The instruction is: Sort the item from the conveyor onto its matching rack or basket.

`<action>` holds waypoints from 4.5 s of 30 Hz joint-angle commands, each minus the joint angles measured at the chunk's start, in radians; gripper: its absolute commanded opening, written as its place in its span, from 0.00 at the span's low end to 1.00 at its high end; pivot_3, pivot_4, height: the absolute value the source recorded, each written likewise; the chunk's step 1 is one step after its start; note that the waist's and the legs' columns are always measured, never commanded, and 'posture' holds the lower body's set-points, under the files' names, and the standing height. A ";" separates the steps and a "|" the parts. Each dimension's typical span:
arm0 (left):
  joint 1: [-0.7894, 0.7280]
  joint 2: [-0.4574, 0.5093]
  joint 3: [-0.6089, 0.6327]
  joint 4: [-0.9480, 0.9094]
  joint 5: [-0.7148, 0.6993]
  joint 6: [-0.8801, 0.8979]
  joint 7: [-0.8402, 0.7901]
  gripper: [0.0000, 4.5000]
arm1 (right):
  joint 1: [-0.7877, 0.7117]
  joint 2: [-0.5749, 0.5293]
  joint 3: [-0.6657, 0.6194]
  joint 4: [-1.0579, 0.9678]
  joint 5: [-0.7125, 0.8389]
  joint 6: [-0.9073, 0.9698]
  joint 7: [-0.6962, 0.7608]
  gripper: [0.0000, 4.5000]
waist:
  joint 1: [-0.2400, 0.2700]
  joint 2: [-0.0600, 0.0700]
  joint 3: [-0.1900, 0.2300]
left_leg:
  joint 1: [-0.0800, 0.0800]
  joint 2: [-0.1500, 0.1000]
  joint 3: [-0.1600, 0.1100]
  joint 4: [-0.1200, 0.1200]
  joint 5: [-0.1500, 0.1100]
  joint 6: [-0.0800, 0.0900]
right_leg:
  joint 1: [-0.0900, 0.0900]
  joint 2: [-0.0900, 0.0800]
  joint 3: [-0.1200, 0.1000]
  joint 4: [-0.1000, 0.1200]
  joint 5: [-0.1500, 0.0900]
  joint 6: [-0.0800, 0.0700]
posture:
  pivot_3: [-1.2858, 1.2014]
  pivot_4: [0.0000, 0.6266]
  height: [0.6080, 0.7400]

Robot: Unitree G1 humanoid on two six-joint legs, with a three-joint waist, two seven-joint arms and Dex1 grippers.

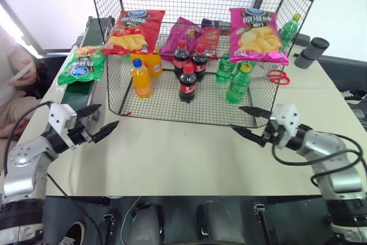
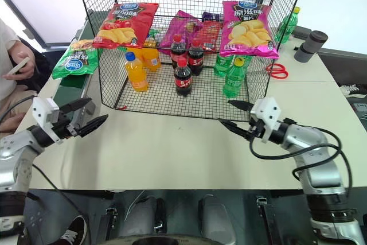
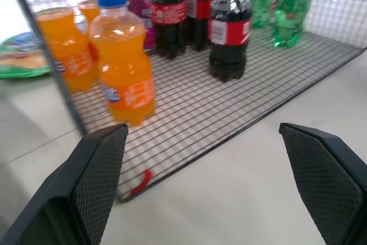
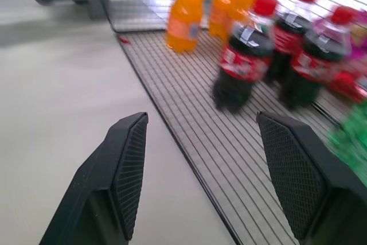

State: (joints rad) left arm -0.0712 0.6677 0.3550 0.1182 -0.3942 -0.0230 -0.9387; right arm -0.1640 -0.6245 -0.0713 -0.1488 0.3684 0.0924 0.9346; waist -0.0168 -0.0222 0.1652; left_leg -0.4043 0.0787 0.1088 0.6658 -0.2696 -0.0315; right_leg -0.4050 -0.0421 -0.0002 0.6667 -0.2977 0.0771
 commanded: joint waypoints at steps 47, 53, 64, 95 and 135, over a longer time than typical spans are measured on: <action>0.335 0.246 0.104 0.160 0.778 -0.600 0.737 1.00 | -0.253 0.220 0.316 0.096 -0.033 0.020 0.198 0.70 | -0.001 -0.002 -0.001 | -0.002 0.004 0.006 -0.002 -0.001 0.001 | -0.004 -0.003 -0.001 0.000 0.000 -0.001 | 0.52 0.24 1.00; 0.317 0.255 0.072 0.167 0.783 -0.599 0.754 1.00 | -0.244 0.226 0.313 0.033 0.022 0.124 0.198 0.70 | -0.001 -0.002 -0.001 | -0.002 0.004 0.006 -0.002 -0.001 0.001 | -0.004 -0.003 -0.001 0.000 0.000 -0.001 | 0.52 0.24 1.00; 0.278 0.261 0.024 0.181 0.805 -0.589 0.783 1.00 | -0.260 0.225 0.269 0.025 0.112 0.236 0.196 0.88 | 0.001 -0.002 -0.001 | -0.002 0.004 0.007 -0.002 -0.001 0.001 | -0.005 -0.003 -0.001 0.000 0.000 -0.001 | 0.52 0.24 1.00; 0.404 0.279 0.202 -0.256 -0.248 -0.316 0.156 0.01 | -0.255 0.190 0.227 0.075 0.060 0.126 0.165 1.00 | -0.003 -0.002 -0.001 | -0.002 0.004 0.005 -0.002 -0.001 0.001 | -0.004 -0.004 0.000 0.000 0.000 -0.001 | 0.52 0.24 1.00; -0.346 -0.022 -0.304 -0.097 -0.804 1.046 -0.471 0.01 | -0.152 -0.123 -0.077 -0.158 0.844 1.014 0.148 1.00 | 0.002 0.000 0.000 | -0.004 -0.001 -0.004 -0.001 0.000 0.000 | -0.003 0.002 0.000 -0.002 0.000 -0.001 | 0.52 0.24 1.00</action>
State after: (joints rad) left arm -0.4039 0.6467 0.0479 0.0447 -1.2063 1.0328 -1.3887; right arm -0.2933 -0.7530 -0.1467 -0.2797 1.1813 1.0942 1.0932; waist -0.0146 -0.0226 0.1653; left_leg -0.4077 0.0776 0.1044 0.6652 -0.2698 -0.0312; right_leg -0.4077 -0.0404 -0.0001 0.6652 -0.2976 0.0762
